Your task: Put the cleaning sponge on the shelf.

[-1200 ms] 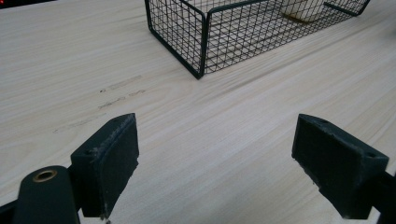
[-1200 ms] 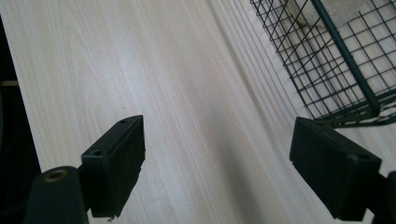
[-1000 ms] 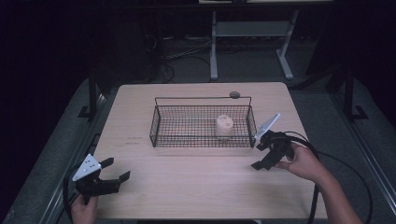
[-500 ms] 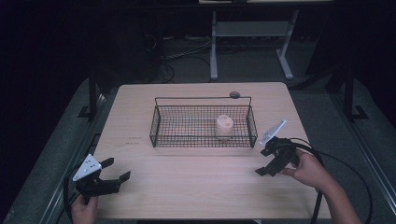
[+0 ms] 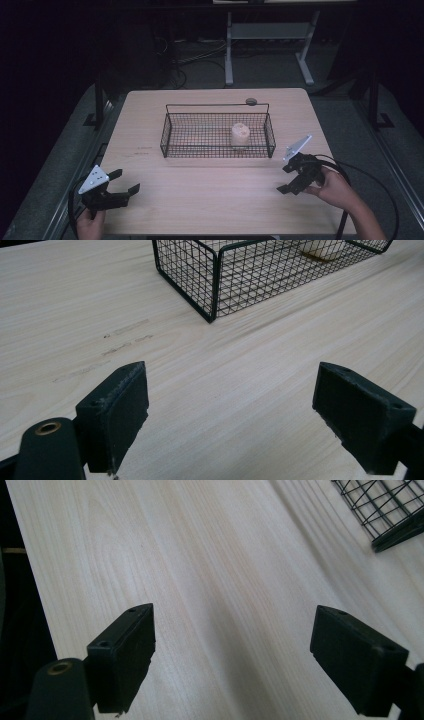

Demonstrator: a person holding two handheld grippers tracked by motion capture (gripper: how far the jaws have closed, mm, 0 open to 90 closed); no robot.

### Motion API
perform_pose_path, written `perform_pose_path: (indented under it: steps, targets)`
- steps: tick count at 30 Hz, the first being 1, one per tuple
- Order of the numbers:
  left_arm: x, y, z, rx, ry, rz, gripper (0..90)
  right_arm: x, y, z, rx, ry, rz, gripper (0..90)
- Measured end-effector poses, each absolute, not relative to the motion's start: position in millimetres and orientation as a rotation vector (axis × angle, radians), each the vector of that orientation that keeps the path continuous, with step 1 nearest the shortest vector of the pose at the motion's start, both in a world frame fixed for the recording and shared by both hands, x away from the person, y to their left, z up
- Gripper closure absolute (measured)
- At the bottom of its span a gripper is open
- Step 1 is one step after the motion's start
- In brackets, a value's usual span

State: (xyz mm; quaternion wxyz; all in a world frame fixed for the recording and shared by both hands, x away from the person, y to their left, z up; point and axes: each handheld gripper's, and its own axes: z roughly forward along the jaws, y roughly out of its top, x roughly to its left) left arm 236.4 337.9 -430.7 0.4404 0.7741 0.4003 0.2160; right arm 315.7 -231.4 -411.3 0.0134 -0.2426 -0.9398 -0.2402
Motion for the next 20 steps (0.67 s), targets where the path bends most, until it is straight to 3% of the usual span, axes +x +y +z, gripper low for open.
perform_pose_path:
  steps: [20]
  targets:
    - [237.3,336.9,-431.2,1.932,0.994,0.539,14.0,297.5,-240.8,-424.6,-0.773,-2.913,-0.761,17.5]
